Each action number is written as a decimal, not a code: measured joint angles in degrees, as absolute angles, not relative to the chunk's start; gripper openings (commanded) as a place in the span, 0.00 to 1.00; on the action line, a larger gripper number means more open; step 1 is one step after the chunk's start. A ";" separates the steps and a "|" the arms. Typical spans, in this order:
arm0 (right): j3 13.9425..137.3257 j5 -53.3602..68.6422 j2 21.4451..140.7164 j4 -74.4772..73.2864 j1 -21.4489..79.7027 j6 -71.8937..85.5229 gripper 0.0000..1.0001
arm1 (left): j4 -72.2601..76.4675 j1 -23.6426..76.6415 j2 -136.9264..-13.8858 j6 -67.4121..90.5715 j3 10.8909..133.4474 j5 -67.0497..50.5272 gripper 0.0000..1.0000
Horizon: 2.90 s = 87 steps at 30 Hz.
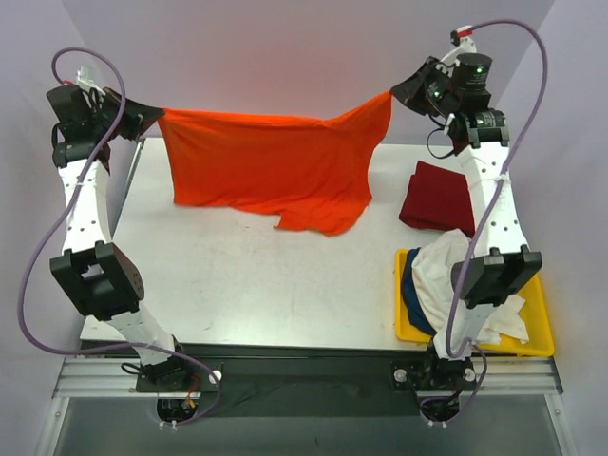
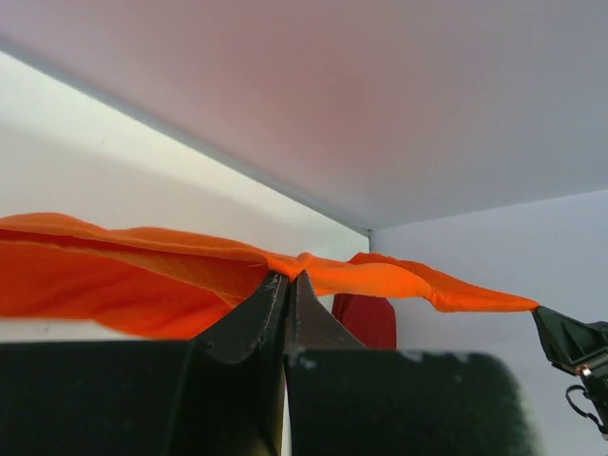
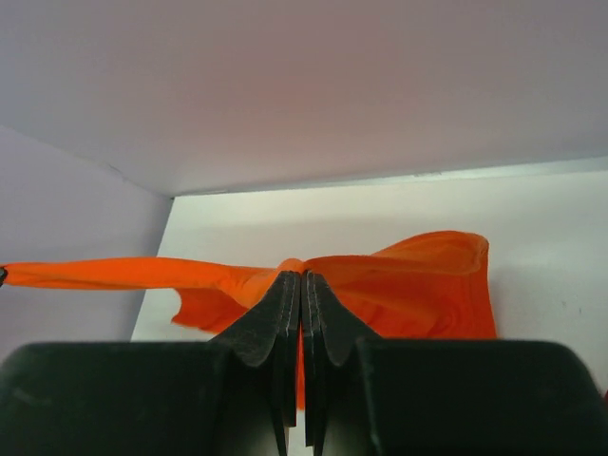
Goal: Fold and stack the t-shirts
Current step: Flatten out the tshirt
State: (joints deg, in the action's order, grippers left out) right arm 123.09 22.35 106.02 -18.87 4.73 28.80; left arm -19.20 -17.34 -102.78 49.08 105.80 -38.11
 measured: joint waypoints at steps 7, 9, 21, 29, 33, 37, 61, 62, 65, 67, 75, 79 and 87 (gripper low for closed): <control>122.21 21.04 91.48 -15.38 6.94 27.05 0.00 | -14.57 -17.87 -86.85 52.51 100.36 -33.54 0.00; 120.97 20.32 86.70 -13.61 7.79 26.24 0.00 | -14.17 -18.26 -81.78 52.95 99.85 -31.53 0.00; 120.44 13.96 73.34 -6.07 9.87 20.47 0.00 | -22.37 -16.38 -75.85 47.72 117.89 -22.61 0.00; 121.14 13.85 86.04 -3.70 10.22 20.56 0.00 | -17.37 -15.75 -78.37 46.26 99.83 -23.31 0.05; 126.10 14.13 103.79 -4.12 10.22 20.93 0.00 | -11.68 -15.44 -93.17 45.41 94.50 -26.46 0.34; 130.85 14.06 124.86 -7.51 10.04 22.55 0.53 | -10.07 -15.31 -112.95 43.70 94.98 -27.46 0.75; 81.28 26.83 104.90 -10.20 21.04 28.47 0.74 | -32.25 -14.09 -93.25 27.70 66.02 -19.70 0.92; 80.51 27.57 106.30 -10.33 21.71 28.67 0.74 | -32.95 -14.52 -93.45 27.55 64.66 -19.70 0.91; 79.35 28.97 111.42 -10.72 22.22 29.71 0.73 | -34.26 -15.38 -94.67 26.72 62.63 -19.70 0.92; 79.15 29.10 114.48 -11.31 22.04 30.50 0.73 | -34.02 -15.38 -96.23 26.20 62.59 -19.75 0.92; 81.28 29.52 118.15 -14.15 20.29 32.38 0.72 | -33.93 -15.35 -104.01 24.64 65.69 -20.78 0.92; 83.13 29.39 119.37 -16.03 19.25 33.04 0.72 | -34.20 -14.15 -107.42 23.75 70.00 -22.09 0.92; 87.09 25.78 121.01 -20.84 14.44 33.26 0.71 | -34.28 -4.89 -117.84 21.37 85.32 -22.83 0.93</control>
State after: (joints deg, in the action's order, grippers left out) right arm 87.09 25.78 121.01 -20.84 14.44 33.26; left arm -34.28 -4.89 -117.84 21.37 85.32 -22.83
